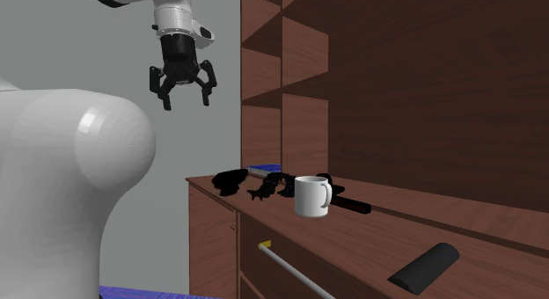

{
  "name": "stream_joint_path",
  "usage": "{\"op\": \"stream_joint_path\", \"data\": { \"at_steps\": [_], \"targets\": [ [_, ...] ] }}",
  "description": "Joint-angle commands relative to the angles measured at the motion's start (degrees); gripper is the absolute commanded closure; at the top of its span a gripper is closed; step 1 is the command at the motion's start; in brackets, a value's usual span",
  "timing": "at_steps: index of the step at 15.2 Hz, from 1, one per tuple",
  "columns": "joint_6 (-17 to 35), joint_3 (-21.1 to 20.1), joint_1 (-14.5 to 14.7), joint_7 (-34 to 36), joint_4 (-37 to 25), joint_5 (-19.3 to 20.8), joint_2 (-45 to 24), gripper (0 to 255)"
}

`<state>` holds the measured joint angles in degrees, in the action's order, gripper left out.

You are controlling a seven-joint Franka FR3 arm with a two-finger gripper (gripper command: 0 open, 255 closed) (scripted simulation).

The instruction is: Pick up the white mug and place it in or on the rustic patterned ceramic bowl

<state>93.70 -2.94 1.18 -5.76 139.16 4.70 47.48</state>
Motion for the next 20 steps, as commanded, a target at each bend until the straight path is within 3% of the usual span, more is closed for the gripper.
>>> {"op": "stream_joint_path", "data": {
  "at_steps": [1,12,20],
  "targets": [
    [0.0,0.0,0.0,0.0,0.0,0.0,0.0,0],
    [15.2,12.4,-3.9,-11.3,0.7,4.7,-14.4,0],
    [24.9,20.7,-5.0,-20.5,-4.6,3.4,-29.7,0]
  ]
}}
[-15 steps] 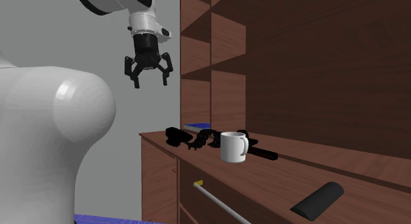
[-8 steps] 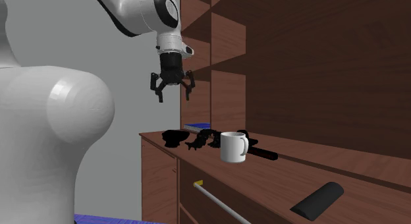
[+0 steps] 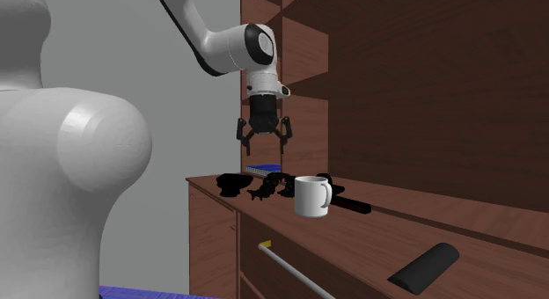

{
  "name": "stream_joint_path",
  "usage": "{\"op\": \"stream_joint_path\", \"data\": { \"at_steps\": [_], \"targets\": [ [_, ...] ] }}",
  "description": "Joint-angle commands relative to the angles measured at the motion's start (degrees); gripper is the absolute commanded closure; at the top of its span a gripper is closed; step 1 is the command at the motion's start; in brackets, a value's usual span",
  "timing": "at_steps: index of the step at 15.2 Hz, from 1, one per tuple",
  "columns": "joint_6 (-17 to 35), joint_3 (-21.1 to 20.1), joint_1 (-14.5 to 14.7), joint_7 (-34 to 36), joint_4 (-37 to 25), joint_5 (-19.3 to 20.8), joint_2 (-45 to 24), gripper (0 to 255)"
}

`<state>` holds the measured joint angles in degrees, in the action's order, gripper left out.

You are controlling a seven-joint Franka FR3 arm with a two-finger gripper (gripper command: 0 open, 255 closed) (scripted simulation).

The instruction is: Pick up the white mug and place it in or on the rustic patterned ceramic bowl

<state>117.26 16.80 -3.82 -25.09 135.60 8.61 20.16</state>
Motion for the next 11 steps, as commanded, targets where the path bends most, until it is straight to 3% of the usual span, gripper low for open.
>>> {"op": "stream_joint_path", "data": {
  "at_steps": [1,8,11],
  "targets": [
    [2.3,1.9,0.0,-2.5,-2.0,-1.1,-4.5,0],
    [7.5,7.0,-1.1,-13.0,-11.0,-8.5,-20.6,0],
    [9.0,7.0,-1.4,-13.6,-10.6,-9.2,-21.8,0]
  ]
}}
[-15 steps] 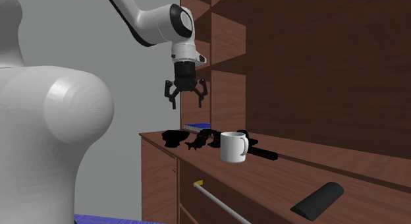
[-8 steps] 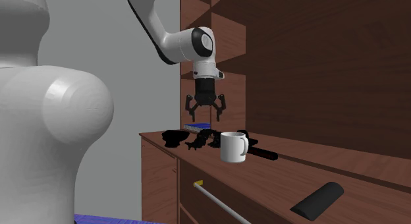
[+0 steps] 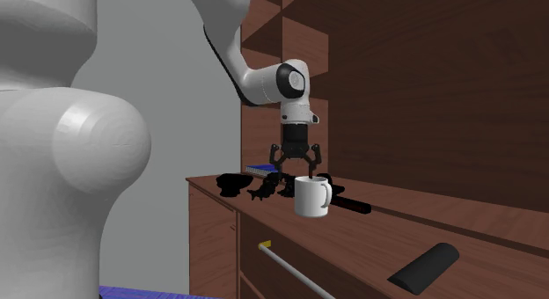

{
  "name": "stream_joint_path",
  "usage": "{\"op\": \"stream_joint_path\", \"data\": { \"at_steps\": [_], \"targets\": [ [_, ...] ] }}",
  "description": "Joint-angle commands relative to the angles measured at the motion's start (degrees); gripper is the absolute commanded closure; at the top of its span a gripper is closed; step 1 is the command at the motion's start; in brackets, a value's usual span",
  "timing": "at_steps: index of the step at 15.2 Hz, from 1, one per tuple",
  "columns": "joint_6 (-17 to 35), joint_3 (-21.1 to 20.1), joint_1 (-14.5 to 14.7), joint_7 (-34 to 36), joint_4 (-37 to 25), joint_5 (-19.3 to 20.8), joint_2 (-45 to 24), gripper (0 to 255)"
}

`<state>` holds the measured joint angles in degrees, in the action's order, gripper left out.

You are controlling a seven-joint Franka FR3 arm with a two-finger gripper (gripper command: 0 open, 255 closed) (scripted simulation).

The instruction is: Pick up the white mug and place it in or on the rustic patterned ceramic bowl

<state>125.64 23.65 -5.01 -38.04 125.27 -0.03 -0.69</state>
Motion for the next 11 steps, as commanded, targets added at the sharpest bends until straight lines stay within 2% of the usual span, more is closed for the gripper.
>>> {"op": "stream_joint_path", "data": {
  "at_steps": [1,5,11],
  "targets": [
    [1.4,0.2,-0.2,-0.8,0.1,-0.7,-1.4,0],
    [4.8,0.1,-0.3,-1.6,1.6,-1.9,-3.5,0],
    [4.8,0.1,-0.3,-1.6,1.6,-1.9,-3.5,0]
  ]
}}
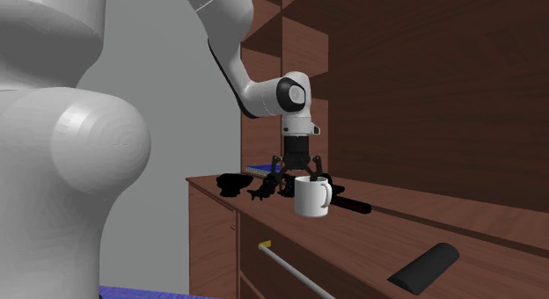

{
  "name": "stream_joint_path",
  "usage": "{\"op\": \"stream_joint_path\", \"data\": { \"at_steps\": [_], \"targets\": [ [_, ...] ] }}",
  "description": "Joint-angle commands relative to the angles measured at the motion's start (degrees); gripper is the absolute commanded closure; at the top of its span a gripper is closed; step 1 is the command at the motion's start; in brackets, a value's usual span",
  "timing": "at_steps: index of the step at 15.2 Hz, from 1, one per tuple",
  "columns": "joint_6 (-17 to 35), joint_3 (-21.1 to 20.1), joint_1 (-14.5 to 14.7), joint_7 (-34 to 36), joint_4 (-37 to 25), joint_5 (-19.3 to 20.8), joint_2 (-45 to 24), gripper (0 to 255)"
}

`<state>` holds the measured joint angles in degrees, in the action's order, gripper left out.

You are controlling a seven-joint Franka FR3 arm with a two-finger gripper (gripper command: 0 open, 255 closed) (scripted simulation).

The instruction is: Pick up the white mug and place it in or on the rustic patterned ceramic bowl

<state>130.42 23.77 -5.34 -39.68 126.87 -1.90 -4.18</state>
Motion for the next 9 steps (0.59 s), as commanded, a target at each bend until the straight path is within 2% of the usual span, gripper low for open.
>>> {"op": "stream_joint_path", "data": {
  "at_steps": [1,2,3,9],
  "targets": [
    [0.0,0.0,0.0,0.0,0.0,0.0,0.0,0],
    [0.0,0.0,0.0,0.0,0.0,0.0,0.0,0],
    [0.0,0.0,0.0,0.0,0.0,0.0,0.0,255],
    [0.0,0.0,0.0,0.0,0.0,0.0,0.0,255]
  ]
}}
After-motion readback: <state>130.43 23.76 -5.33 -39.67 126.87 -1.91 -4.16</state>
